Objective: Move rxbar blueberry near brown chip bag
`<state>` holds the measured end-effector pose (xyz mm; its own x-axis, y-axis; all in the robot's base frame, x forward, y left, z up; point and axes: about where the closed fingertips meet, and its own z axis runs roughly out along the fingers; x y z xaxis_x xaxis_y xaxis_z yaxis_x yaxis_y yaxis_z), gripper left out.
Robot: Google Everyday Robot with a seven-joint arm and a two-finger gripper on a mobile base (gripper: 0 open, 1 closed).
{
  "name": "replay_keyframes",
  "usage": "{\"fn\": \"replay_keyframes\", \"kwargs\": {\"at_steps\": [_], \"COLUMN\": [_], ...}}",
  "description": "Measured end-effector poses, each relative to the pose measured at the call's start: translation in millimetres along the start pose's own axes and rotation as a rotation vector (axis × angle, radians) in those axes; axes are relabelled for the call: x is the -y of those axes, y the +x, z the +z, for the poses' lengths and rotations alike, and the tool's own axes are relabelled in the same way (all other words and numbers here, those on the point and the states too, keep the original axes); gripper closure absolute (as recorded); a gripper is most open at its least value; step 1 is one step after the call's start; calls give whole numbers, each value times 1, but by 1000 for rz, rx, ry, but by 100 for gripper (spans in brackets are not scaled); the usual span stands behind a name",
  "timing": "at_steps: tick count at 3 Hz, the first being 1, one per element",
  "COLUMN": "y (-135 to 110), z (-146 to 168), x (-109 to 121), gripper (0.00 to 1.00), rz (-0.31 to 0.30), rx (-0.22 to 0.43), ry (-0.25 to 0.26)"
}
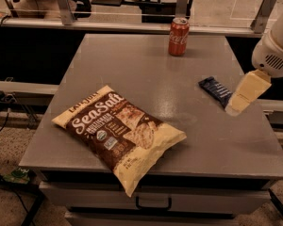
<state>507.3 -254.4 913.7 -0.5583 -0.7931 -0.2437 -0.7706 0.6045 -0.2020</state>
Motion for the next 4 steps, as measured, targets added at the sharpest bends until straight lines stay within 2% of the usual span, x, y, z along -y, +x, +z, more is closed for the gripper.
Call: {"fn": "replay_keyframes", "kwargs": {"at_steps": [1, 2, 4], "y": [4, 3, -2], "z": [20, 48, 91], "x": [16, 31, 45], "gripper": [0, 0, 0], "rz": [81, 135, 176], "rx": [-6, -4, -6], "ry": [9, -19, -83]}}
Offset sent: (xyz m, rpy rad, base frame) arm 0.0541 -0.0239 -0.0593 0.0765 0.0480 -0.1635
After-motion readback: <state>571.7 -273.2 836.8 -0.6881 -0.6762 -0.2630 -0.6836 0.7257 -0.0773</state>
